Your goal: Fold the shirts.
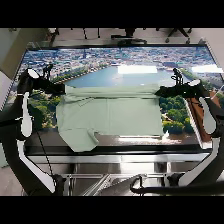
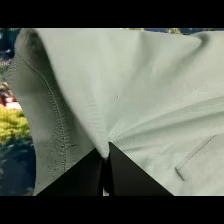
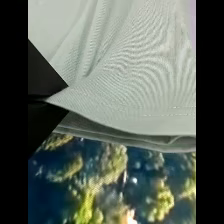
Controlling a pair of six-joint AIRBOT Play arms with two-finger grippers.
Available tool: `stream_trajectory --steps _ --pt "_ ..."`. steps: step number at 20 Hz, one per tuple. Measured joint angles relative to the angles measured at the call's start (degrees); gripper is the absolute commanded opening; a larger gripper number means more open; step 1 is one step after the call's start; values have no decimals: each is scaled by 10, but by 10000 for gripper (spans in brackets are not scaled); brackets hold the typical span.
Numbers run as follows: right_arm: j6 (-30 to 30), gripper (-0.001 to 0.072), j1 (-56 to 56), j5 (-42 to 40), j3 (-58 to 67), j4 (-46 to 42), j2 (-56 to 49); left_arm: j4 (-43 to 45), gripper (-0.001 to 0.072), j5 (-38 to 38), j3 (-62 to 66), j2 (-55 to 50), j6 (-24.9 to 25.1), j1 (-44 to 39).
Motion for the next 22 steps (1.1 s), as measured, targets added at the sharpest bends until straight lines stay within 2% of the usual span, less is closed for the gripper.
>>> stream_trajectory --steps 1,2,3,4,7,8,9,13,17,22 --pt "0 73 3 0 0 -1 0 2 24 0 0 0 -2 -2" --pt "2 244 7 0 0 -2 0 5 46 -1 0 0 -2 -6" --pt "2 329 11 -1 0 -4 0 6 320 -3 2 0 -2 -9" --pt "2 336 16 0 0 -2 0 6 554 -6 7 0 -2 -13" --pt "7 360 24 17 0 -5 13 6 550 -38 35 0 -13 -21" --pt "14 440 22 31 0 -7 24 9 550 -59 49 0 -25 -19" --pt "23 475 17 45 0 -19 37 14 550 -83 62 2 -39 -14" --pt "89 478 -31 115 -4 -97 110 19 550 -181 16 47 -95 22" --pt "119 479 -76 169 -80 -136 183 23 550 -207 -204 165 -130 60" --pt "127 480 -100 154 -230 -150 252 19 550 -148 -527 352 -139 85"
